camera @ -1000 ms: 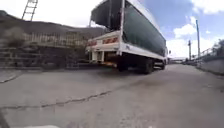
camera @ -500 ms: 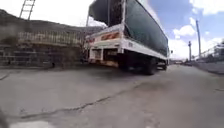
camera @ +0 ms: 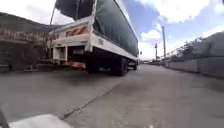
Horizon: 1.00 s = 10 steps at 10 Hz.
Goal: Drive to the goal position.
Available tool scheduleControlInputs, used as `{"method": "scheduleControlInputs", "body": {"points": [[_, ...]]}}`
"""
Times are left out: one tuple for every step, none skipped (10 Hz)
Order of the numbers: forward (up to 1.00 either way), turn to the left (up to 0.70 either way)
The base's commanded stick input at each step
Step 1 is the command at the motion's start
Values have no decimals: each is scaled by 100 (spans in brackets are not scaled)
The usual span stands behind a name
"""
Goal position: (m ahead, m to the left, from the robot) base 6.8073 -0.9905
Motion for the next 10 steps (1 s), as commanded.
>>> {"method": "scheduleControlInputs", "body": {"points": [[0,-45],[0,-45],[0,-45],[0,-45],[0,-45],[0,-45],[0,-45],[0,-45],[0,-45],[0,-45]]}}
